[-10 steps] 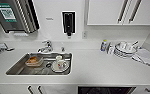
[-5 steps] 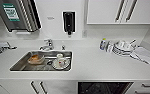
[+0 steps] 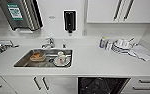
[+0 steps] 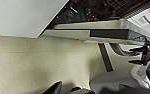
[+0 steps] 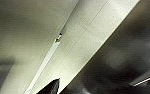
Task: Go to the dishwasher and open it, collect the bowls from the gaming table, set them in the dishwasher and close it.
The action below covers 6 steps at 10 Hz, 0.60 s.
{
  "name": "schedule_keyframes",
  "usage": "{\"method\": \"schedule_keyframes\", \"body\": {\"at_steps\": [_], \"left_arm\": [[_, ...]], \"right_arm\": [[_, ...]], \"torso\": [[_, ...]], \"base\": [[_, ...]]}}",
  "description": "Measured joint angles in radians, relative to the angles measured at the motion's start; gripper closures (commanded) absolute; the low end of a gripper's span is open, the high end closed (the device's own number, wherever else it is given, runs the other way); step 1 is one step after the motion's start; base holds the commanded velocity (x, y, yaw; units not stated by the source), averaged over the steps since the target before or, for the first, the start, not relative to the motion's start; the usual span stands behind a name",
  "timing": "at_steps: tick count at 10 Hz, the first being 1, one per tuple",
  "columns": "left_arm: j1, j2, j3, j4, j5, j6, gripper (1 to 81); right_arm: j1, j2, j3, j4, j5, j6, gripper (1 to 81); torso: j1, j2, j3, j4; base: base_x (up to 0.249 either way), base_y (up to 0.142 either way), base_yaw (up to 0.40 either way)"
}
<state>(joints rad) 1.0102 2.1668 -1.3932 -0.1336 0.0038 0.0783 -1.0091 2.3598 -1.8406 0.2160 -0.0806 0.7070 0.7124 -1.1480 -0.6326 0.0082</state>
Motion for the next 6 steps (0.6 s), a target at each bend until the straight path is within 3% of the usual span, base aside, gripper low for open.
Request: {"method": "schedule_keyframes", "body": {"at_steps": [4, 6], "left_arm": [[0.014, 0.01, -0.011, 0.002, 0.0, 0.0, 1.0], [0.015, 0.013, -0.012, 0.004, 0.0, 0.001, 1.0]], "right_arm": [[-0.021, 0.076, -0.061, -0.014, 0.05, -0.026, 1.0], [-0.015, 0.084, -0.063, -0.043, 0.039, -0.063, 1.0]], "torso": [[0.001, 0.0, 0.0, 0.0], [0.002, 0.0, 0.0, 0.0]], "base": [[-0.103, 0.0, 0.0], [-0.108, 0.0, 0.0]]}}
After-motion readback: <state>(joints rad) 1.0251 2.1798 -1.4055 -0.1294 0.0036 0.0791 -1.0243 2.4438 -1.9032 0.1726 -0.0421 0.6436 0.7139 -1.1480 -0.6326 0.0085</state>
